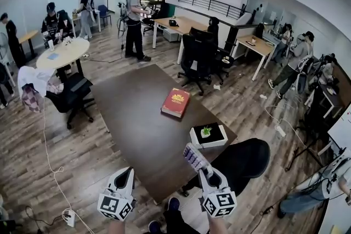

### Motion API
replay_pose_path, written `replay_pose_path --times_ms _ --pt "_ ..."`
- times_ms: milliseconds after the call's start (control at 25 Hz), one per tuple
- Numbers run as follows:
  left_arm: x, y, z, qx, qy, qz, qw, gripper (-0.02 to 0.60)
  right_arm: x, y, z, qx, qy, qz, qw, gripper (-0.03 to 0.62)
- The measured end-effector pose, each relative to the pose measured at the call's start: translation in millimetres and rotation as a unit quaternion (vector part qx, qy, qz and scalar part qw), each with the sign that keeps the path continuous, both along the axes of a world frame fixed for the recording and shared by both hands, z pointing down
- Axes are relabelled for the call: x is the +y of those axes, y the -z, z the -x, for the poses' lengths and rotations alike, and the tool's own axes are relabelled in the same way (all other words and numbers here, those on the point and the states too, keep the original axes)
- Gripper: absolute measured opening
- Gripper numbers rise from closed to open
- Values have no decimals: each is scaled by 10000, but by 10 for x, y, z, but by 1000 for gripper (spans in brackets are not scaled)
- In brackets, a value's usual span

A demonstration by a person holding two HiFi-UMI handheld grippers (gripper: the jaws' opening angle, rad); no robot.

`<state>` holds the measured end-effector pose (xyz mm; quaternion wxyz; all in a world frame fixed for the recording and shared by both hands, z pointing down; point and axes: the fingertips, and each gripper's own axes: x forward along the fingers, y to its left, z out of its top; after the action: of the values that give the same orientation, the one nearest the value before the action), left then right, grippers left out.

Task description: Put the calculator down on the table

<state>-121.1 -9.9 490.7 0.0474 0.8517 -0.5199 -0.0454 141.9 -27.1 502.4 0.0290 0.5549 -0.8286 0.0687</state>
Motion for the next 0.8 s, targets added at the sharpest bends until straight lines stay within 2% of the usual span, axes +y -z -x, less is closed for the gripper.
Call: replay_pose_path --times_ms 200,560,800 --pt "-492 -36 13 -27 135 -21 9999 -3 -582 -111 -1 -125 63 51 9999 117" --pt "-1485 46 -16 -78 536 -150 9984 -3 -1741 -94 100 -231 537 55 9983 117" --pt "-1913 156 -20 -31 931 -185 9955 -3 -2352 -102 105 -277 856 104 9959 117"
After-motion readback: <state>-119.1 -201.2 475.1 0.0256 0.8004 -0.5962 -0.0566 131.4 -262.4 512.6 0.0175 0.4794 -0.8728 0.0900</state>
